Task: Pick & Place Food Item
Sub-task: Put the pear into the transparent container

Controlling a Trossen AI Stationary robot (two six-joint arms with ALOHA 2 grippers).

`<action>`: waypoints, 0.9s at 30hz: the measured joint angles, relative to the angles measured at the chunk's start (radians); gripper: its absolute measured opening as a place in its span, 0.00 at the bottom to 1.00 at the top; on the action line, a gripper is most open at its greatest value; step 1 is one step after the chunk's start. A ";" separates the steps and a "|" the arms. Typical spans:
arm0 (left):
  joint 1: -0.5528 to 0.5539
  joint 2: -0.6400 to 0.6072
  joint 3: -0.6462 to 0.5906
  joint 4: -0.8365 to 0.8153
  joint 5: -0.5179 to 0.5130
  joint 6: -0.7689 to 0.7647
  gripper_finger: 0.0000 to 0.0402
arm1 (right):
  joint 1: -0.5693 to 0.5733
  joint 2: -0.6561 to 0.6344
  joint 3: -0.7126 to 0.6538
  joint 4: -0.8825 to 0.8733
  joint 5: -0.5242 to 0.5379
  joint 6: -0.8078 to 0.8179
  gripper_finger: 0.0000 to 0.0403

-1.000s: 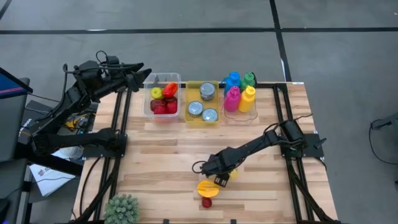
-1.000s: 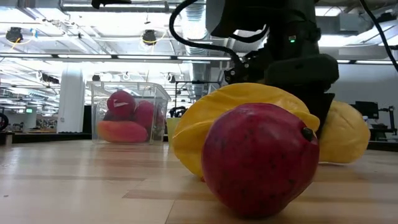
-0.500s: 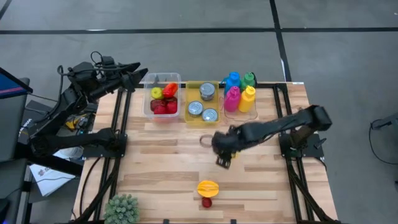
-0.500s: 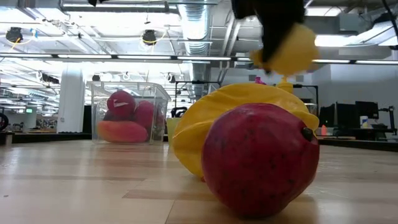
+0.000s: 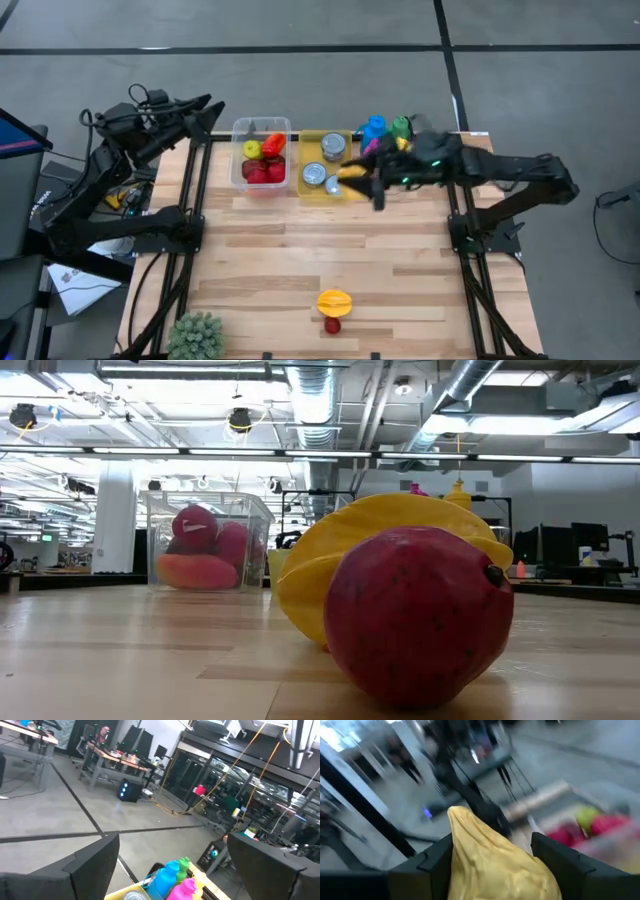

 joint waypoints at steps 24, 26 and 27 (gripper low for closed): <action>0.000 0.018 0.000 0.000 -0.086 -0.008 0.89 | 0.057 -0.203 0.000 0.886 -0.630 -0.045 0.58; 0.000 0.018 0.000 0.000 -0.108 -0.008 0.89 | 0.067 -0.207 0.000 0.903 -0.633 -0.065 0.58; 0.000 0.017 0.000 0.000 -0.116 -0.008 0.89 | 0.070 -0.209 0.000 0.906 -0.634 -0.080 0.58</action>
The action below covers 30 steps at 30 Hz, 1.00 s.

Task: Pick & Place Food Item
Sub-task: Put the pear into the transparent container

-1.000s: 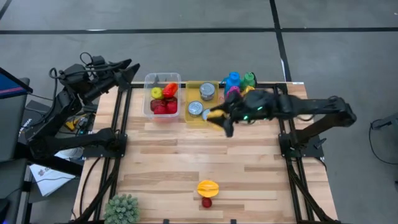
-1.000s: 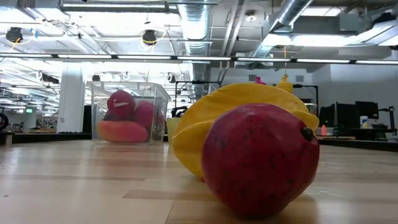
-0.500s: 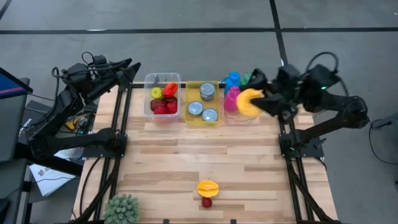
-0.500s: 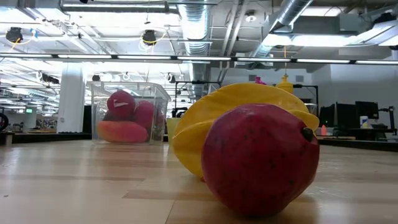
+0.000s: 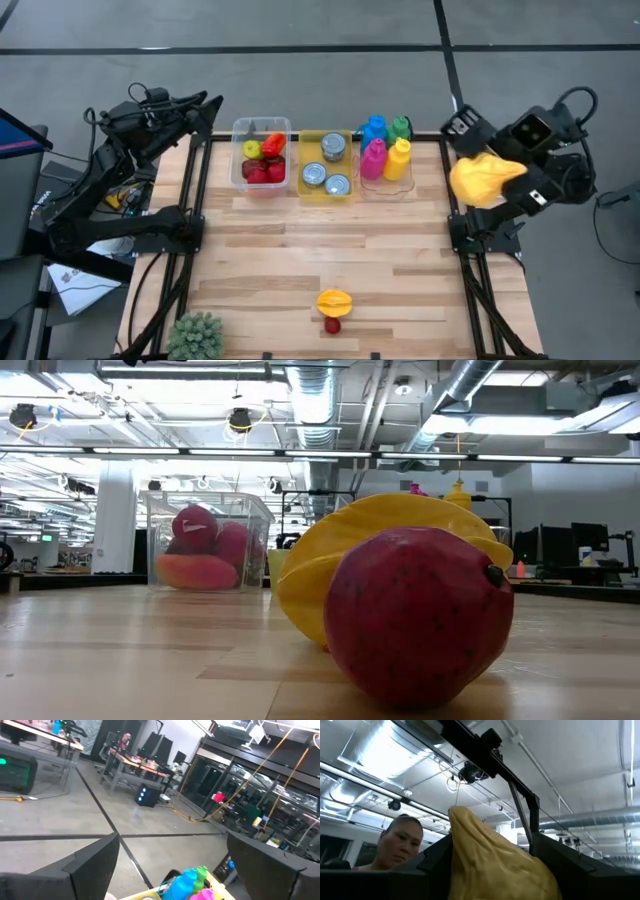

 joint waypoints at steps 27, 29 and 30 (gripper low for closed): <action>0.000 -0.002 0.000 -0.007 -0.092 0.034 0.89 | -0.148 -0.004 0.000 0.060 0.604 -0.334 0.58; 0.000 -0.005 0.000 -0.024 -0.088 0.035 0.89 | -0.206 0.011 0.000 -0.053 0.643 -0.299 0.58; 0.000 -0.010 0.000 -0.038 -0.082 0.036 0.89 | -0.234 0.023 0.000 -0.100 0.648 -0.273 0.58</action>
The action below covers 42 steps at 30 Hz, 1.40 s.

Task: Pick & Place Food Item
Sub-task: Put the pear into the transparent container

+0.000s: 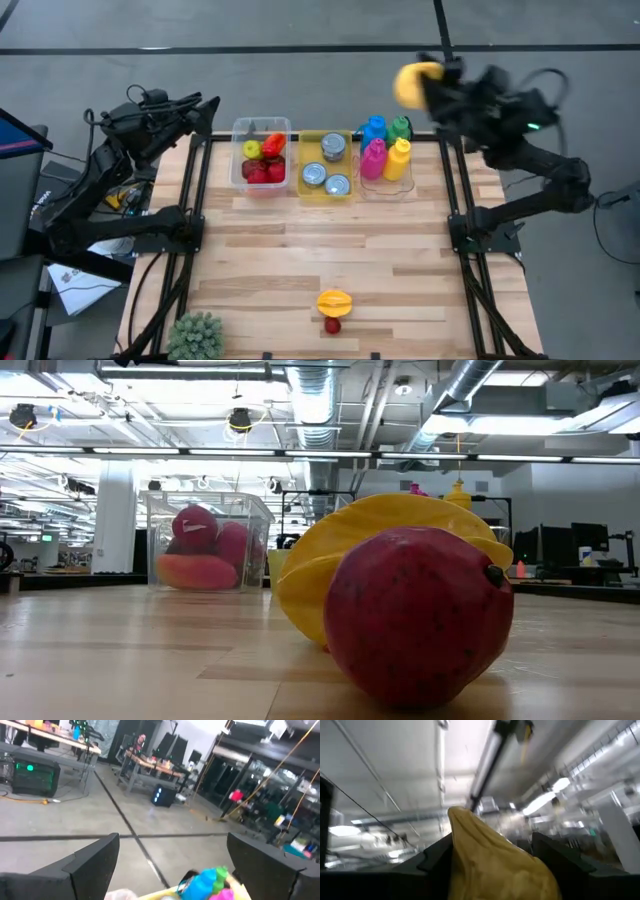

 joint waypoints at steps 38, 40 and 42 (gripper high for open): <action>-0.431 -0.408 -0.737 0.360 -0.028 -0.054 0.00 | -0.204 0.921 0.459 -0.273 -0.515 0.308 0.58; -0.465 -0.440 -0.737 0.341 -0.062 -0.051 0.00 | -0.205 0.974 0.503 -0.293 -0.515 0.290 0.58; -0.490 -0.482 -0.737 0.285 -0.106 -0.051 0.00 | -0.204 1.021 0.536 -0.320 -0.516 0.278 0.58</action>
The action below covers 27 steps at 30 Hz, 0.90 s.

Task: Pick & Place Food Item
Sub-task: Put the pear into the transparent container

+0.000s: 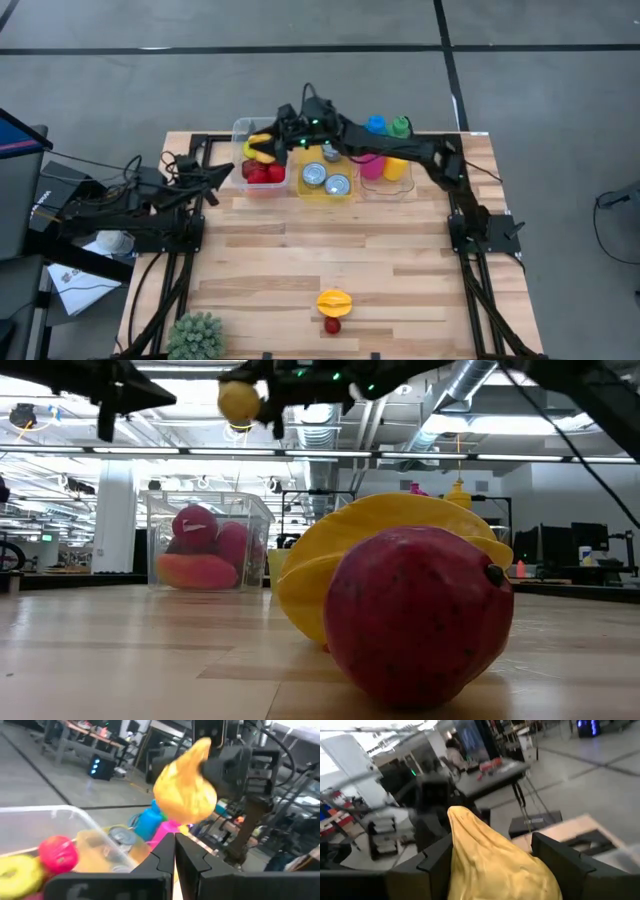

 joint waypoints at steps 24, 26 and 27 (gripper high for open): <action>-0.040 -0.174 -0.335 0.193 0.053 -0.045 0.00 | 0.000 0.223 0.051 -0.216 0.233 -0.195 0.59; -0.040 -0.174 -0.393 0.255 0.054 -0.069 0.00 | 0.009 0.222 0.052 -0.211 0.261 -0.237 0.60; -0.040 -0.173 -0.404 0.238 0.053 -0.094 0.00 | 0.013 0.222 0.054 -0.216 0.267 -0.252 0.61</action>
